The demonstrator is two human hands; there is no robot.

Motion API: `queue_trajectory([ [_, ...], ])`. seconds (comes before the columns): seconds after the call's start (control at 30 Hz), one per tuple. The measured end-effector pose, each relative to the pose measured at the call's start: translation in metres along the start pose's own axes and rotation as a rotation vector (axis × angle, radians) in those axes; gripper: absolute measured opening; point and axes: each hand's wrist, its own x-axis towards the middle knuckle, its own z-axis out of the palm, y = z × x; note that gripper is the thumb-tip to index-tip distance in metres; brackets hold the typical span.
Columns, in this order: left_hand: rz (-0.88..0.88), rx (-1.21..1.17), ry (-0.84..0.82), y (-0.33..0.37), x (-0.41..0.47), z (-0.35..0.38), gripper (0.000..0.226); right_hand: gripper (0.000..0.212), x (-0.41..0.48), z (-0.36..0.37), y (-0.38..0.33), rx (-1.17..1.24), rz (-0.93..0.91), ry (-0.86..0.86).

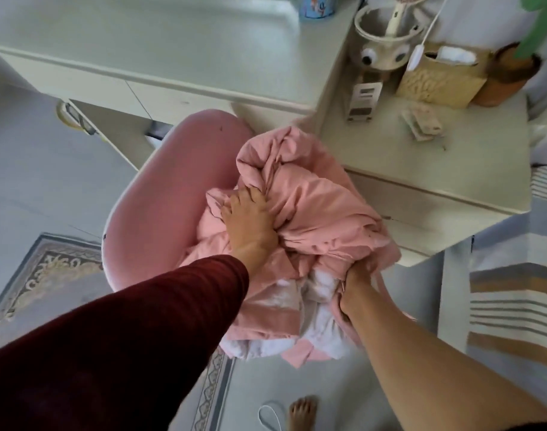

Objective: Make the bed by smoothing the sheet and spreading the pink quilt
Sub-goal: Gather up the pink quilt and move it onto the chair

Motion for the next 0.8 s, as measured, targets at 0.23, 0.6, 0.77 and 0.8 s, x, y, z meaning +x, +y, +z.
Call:
queue_trajectory([
  [0.23, -0.136, -0.146, -0.320, -0.003, 0.011, 0.095, 0.104, 0.133, 0.105, -0.035, 0.059, -0.236, 0.078, 0.151],
  [0.6, -0.073, -0.048, -0.087, -0.017, 0.015, 0.188, 0.086, 0.127, 0.098, 0.001, 0.083, -0.976, -0.259, 0.348],
  [0.77, -0.098, -0.015, -0.143, -0.020, 0.018, 0.193, 0.093, 0.113, 0.117, -0.007, 0.082, -1.018, -0.102, 0.276],
  [0.8, -0.092, -0.010, -0.152, -0.018, 0.018, 0.188, 0.098, 0.114, 0.114, -0.010, 0.074, -1.014, -0.096, 0.275],
])
